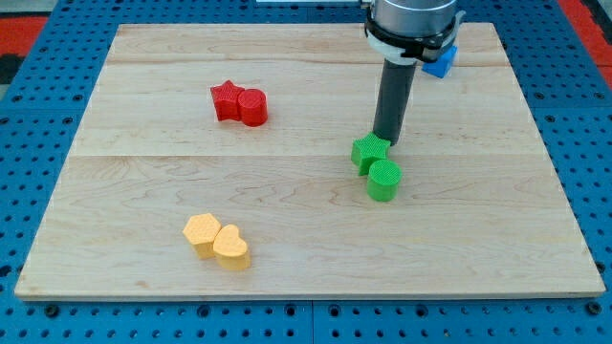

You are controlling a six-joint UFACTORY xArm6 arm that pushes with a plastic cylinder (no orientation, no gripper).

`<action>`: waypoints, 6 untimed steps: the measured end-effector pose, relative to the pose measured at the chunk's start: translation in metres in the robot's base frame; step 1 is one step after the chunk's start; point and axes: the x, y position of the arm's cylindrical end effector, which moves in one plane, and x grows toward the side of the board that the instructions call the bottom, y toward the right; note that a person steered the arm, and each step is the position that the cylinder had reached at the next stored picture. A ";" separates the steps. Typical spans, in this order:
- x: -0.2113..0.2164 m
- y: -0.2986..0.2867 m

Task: Slide the blue cube a bit up

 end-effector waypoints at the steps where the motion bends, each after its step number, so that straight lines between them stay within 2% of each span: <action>1: 0.000 0.033; 2: -0.018 0.102; 4: -0.099 0.113; 6: -0.126 0.111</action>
